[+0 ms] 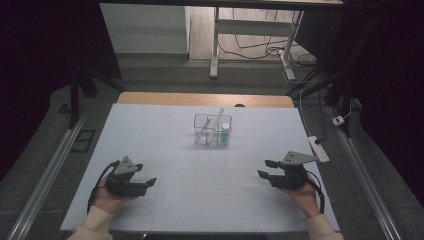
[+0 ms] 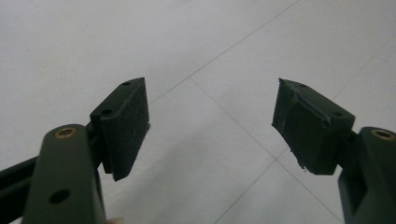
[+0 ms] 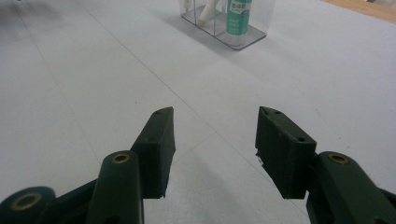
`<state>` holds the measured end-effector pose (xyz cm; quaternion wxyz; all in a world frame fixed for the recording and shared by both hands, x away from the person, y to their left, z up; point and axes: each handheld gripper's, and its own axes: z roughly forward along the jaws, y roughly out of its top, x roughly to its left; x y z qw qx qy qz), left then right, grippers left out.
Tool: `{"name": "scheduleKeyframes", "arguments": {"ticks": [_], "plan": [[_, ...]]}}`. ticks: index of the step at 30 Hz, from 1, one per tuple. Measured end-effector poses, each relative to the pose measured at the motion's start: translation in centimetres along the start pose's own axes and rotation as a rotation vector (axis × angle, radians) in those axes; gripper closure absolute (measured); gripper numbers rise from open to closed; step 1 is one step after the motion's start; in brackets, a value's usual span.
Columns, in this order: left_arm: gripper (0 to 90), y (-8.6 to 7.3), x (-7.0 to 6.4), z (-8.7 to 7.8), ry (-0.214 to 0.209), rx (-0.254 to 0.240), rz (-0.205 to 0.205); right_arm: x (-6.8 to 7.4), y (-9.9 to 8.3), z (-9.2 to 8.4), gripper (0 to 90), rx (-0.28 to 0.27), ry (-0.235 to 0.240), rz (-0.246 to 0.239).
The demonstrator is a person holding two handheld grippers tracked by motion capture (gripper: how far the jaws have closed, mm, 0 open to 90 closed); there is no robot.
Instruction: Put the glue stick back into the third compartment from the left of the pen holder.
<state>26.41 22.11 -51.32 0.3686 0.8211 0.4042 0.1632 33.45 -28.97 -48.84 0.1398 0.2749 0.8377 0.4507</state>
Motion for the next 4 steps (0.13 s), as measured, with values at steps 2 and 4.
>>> {"name": "scheduleKeyframes", "arguments": {"ticks": [2,4], "plan": [[27.1,0.02,-0.04,-0.01,0.000,0.000,0.001,0.01,0.00,0.00,46.1,-0.001,0.001,-0.001],[27.1,0.03,-0.04,-0.01,0.000,0.000,0.002,0.01,0.00,-0.02,45.9,0.002,0.000,0.000]]}}
